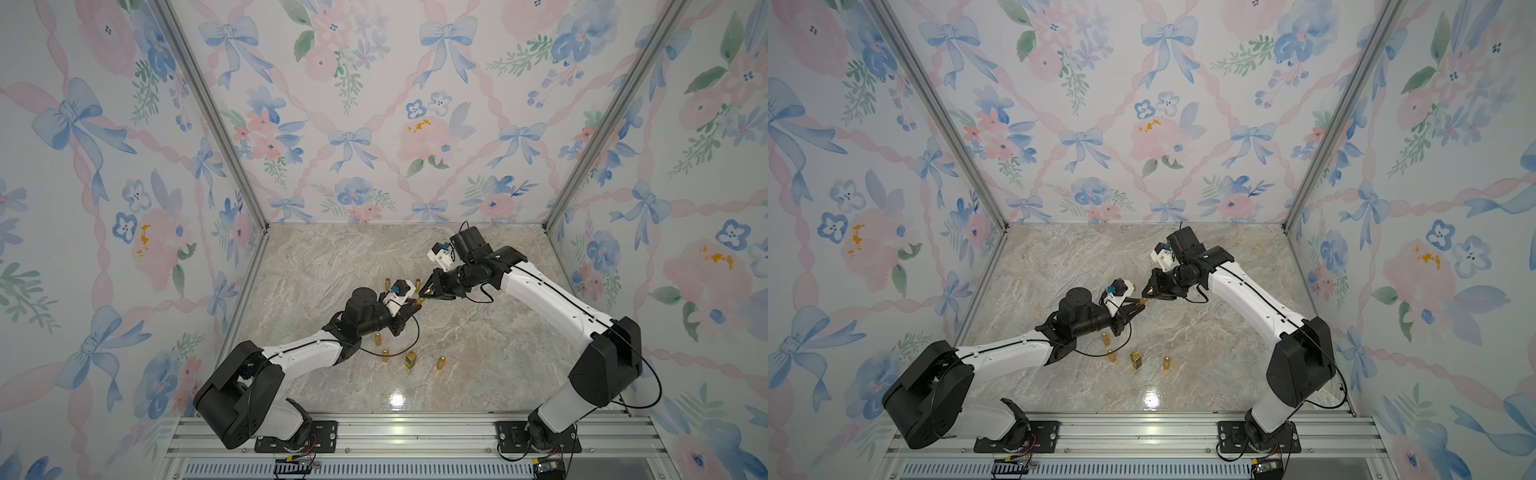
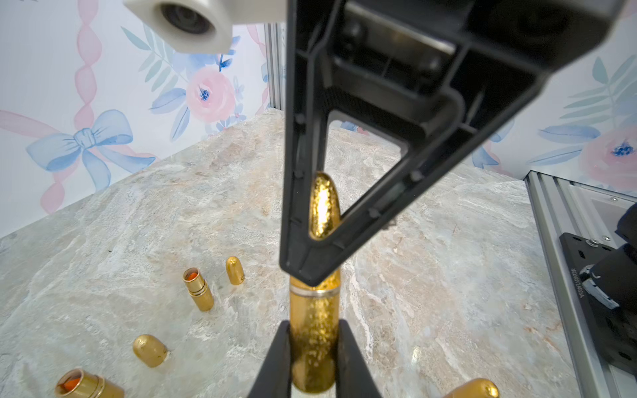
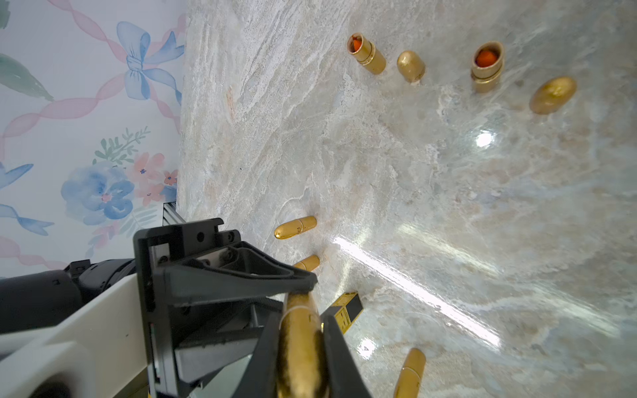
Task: Open the lipstick cap
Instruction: Open the cover of the lipstick, then place the cover at the center of the board.
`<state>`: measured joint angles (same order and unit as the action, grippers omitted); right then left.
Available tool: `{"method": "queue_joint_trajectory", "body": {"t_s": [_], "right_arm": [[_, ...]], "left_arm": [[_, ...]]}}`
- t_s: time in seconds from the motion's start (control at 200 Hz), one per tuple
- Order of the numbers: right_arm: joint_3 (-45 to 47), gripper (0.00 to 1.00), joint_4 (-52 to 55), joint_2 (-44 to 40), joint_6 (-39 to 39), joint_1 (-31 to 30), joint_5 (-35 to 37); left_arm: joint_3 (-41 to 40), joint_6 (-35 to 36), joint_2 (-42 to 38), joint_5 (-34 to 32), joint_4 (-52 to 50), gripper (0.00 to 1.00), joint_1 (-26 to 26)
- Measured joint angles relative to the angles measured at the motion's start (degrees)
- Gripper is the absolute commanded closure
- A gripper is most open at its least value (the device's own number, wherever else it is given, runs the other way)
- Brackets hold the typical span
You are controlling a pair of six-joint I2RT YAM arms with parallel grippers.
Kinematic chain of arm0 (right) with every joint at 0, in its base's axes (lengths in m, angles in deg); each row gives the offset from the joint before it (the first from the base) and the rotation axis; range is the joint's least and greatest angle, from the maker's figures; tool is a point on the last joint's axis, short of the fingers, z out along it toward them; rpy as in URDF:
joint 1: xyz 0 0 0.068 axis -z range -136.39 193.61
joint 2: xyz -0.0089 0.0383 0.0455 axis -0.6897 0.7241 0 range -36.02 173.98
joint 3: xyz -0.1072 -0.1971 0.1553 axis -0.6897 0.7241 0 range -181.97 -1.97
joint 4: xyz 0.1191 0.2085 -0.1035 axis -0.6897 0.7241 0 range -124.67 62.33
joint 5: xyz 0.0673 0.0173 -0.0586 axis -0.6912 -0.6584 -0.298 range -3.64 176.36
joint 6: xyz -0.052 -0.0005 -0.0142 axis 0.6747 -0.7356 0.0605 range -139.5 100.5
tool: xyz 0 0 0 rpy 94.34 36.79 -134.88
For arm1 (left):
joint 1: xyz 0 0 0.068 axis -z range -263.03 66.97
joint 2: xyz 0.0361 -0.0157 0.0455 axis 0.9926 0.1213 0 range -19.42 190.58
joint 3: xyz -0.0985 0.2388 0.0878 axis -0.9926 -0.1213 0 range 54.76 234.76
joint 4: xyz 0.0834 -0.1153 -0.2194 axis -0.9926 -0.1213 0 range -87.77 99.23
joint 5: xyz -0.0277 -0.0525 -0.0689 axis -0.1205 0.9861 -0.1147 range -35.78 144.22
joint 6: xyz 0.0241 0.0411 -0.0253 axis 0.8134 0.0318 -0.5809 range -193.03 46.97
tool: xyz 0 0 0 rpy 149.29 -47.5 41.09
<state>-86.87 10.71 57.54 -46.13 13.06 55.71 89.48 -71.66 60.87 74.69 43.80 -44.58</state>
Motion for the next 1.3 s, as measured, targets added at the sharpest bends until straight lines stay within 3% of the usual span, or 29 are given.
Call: {"method": "queue_joint_trajectory", "body": {"t_s": [0.3,0.61,0.75,1.055,1.3], "right_arm": [[1.7,0.81,-0.7,-2.3,-1.0,2.7,-1.6],[5.2,0.81,-1.5,-6.4,-1.6,8.4,2.4],[9.2,0.80,-2.3,-5.9,-1.7,11.2,7.8],[11.0,0.80,-6.6,4.3,-1.6,12.9,23.6],[8.9,0.80,-9.9,14.6,-1.2,12.8,29.9]], "left_arm": [[0.7,0.2,0.0,0.2,-1.6,1.00,0.4],[0.4,-0.1,0.1,-1.6,-5.9,1.00,-0.4],[1.8,-1.5,1.6,-1.6,-5.9,1.00,-0.4],[5.3,-5.2,4.8,-2.4,-4.2,1.00,1.5],[5.5,-7.3,6.8,-4.0,-0.9,1.00,2.8]]}}
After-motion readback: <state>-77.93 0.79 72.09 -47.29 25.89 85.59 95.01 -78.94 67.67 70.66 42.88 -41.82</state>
